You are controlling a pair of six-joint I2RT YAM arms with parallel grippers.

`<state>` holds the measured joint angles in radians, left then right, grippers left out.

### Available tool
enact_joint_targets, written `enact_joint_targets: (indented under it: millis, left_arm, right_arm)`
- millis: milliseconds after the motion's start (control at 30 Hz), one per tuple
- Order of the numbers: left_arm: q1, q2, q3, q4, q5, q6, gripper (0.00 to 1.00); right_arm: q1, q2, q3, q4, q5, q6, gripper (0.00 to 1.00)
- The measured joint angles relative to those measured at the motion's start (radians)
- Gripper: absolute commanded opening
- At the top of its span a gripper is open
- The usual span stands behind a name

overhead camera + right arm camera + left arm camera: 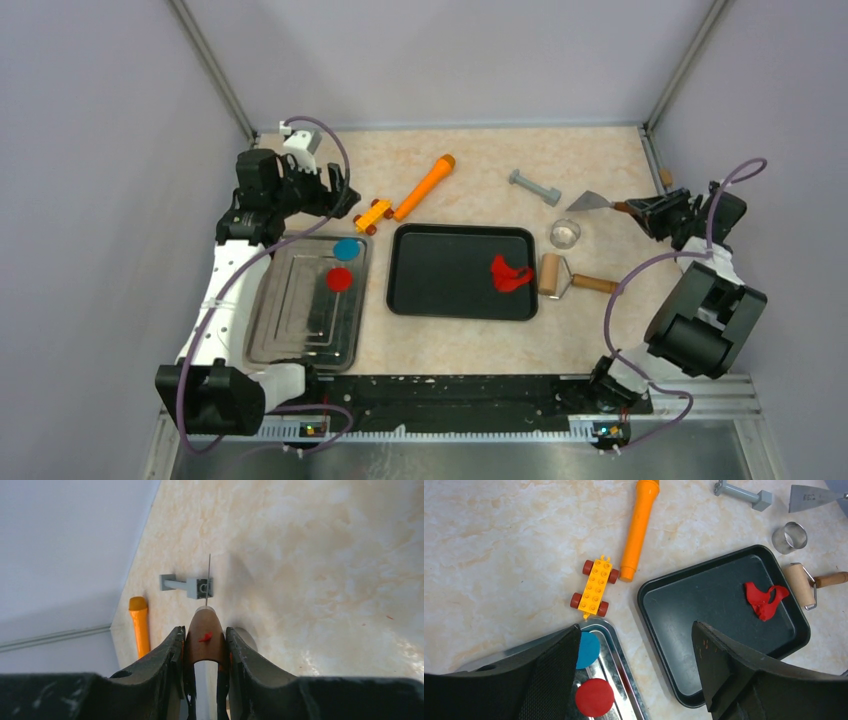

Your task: Roll out the dumpling wrappers from the dough

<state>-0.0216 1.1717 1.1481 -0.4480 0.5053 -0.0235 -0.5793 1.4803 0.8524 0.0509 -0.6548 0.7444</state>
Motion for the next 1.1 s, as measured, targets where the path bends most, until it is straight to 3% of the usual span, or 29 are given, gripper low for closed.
enact_joint_targets:
  millis: [267,433,500,700,933,1067,1100]
  left_arm:
    - [0.000,0.000,0.000,0.000,0.004,0.019,0.84]
    - [0.000,0.000,0.000,0.001,0.008,0.018,0.84]
    - [0.000,0.000,0.000,0.002,0.014,0.010,0.84]
    - [0.000,0.000,0.000,0.012,0.032,-0.011,0.83]
    - [0.000,0.000,-0.024,0.046,0.029,-0.050,0.86]
    - [0.000,0.000,-0.074,0.059,0.013,-0.073,0.91]
    - [0.000,0.000,-0.090,0.058,0.011,-0.079,0.94]
  right_arm:
    - [-0.008,0.023,-0.030,-0.061,0.053,-0.045,0.34]
    - [-0.008,-0.006,-0.043,-0.153,0.074,-0.077,0.72]
    - [-0.008,-0.035,-0.047,-0.209,0.090,-0.097,0.78]
    - [-0.036,-0.134,-0.025,-0.466,0.137,-0.203,0.82]
    - [-0.079,-0.182,0.150,-0.830,0.287,-0.422,0.84]
    - [-0.079,-0.222,0.216,-0.890,0.318,-0.536,0.85]
    - [-0.079,-0.217,0.226,-0.893,0.317,-0.562,0.90]
